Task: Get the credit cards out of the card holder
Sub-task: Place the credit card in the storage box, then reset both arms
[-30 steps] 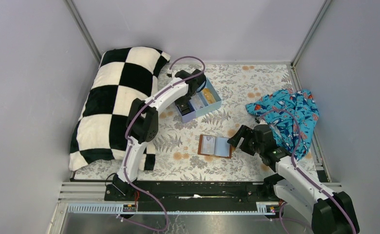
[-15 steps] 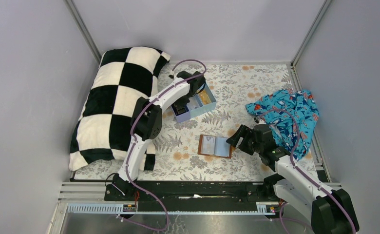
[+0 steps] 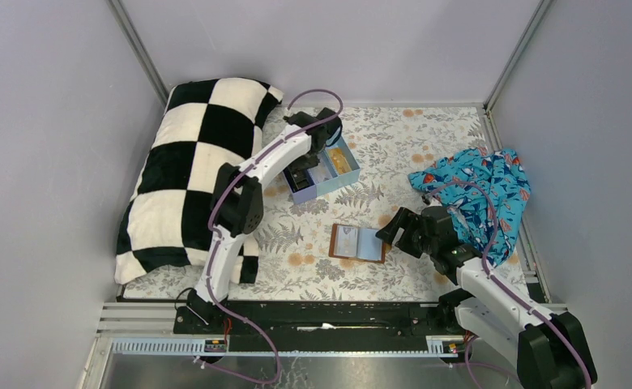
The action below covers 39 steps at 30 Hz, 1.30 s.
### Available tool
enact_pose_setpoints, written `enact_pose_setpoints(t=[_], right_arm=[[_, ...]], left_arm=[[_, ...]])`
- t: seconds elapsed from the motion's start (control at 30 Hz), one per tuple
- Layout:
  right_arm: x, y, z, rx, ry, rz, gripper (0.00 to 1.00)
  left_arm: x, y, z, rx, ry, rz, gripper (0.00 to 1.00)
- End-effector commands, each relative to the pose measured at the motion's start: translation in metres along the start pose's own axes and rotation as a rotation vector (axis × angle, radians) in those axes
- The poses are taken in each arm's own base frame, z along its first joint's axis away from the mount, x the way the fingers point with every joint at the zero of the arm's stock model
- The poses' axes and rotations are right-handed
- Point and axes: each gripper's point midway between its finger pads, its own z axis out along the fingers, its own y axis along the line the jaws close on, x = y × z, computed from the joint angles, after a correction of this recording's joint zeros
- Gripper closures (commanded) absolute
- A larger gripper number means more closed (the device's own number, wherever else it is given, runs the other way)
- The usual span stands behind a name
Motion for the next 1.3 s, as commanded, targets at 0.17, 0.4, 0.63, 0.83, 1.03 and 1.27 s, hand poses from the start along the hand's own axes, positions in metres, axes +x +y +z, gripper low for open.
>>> enact_pose_setpoints(t=[0.17, 0.4, 0.63, 0.83, 1.03, 1.27], right_arm=[[-0.014, 0.013, -0.002, -0.031, -0.033, -0.048, 0.12], [-0.015, 0.013, -0.002, -0.028, -0.034, -0.056, 0.12], [-0.05, 0.02, -0.022, 0.034, -0.136, -0.201, 0.09], [-0.119, 0.029, -0.073, 0.166, -0.422, -0.296, 0.01], [-0.148, 0.027, -0.109, 0.237, -0.598, -0.236, 0.0], [-0.151, 0.017, -0.117, 0.251, -0.671, -0.177, 0.0]], left_arm=[[-0.077, 0.008, -0.131, 0.326, -0.237, -0.125, 0.49], [-0.07, 0.011, -0.153, 0.453, -0.277, -0.076, 0.49], [-0.042, 0.032, -0.161, 0.564, -0.305, 0.004, 0.51], [-0.023, 0.077, -0.184, 0.689, -0.439, 0.007, 0.49], [0.0, 0.123, -0.187, 0.741, -0.548, -0.049, 0.38], [0.013, 0.151, -0.186, 0.758, -0.587, -0.137, 0.34]])
